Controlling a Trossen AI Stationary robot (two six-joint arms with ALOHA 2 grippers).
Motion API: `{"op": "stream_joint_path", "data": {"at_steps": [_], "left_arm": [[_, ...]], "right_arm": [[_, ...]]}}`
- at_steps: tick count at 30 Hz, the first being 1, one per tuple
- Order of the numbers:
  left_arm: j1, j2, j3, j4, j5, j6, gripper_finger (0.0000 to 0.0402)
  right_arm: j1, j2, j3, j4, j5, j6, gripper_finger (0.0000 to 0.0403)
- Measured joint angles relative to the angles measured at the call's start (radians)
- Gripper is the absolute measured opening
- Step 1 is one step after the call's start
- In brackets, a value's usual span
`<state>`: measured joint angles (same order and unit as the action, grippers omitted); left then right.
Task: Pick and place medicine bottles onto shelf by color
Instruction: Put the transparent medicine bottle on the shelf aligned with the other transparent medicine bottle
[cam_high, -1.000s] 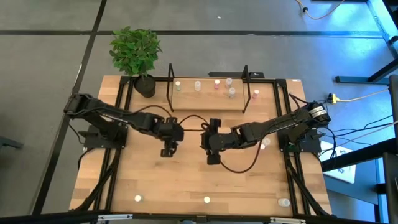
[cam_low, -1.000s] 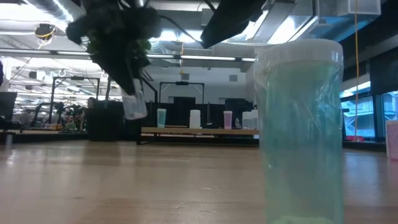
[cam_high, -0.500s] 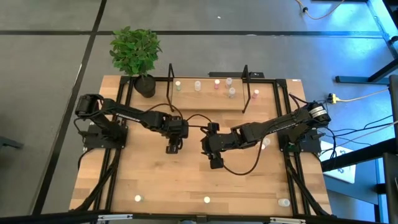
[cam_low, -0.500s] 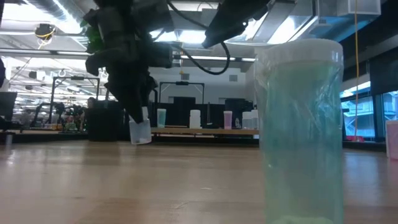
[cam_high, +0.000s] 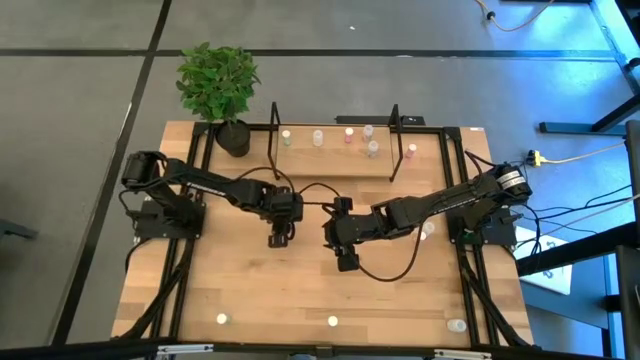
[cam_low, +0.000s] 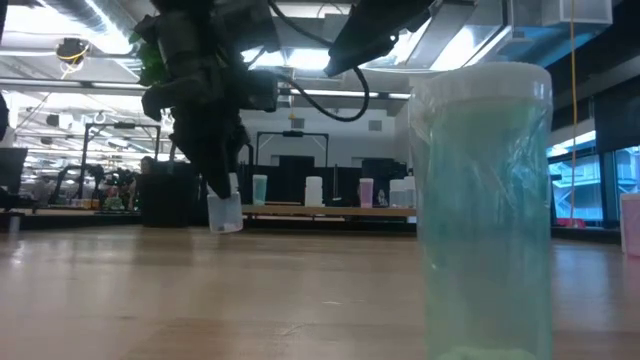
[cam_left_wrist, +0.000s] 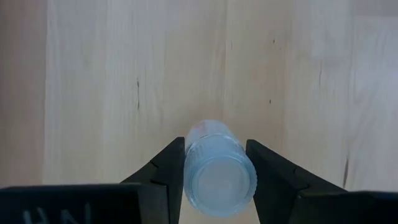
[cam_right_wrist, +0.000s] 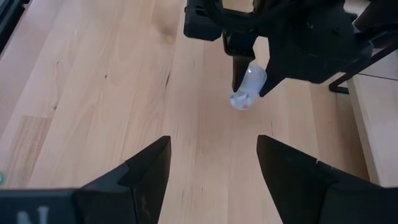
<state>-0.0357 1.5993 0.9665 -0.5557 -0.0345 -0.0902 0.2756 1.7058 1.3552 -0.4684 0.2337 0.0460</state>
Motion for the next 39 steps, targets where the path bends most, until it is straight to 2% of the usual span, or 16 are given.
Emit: {"op": "stream_joint_path", "data": {"at_steps": [14,32,39], "left_arm": [[-0.024,0.013,0.001,0.035,-0.005,-0.04,0.0138],[-0.024,0.013,0.0,0.044,-0.004,-0.041,0.0214],[-0.021,0.01,-0.001,0.045,-0.004,-0.034,0.0256]], "right_arm": [[0.0,0.0,0.001,0.008,0.0,0.0,0.0241],[0.0,0.0,0.001,0.008,0.0,-0.002,0.0241],[0.0,0.0,0.001,0.008,0.0,-0.002,0.0241]]}}
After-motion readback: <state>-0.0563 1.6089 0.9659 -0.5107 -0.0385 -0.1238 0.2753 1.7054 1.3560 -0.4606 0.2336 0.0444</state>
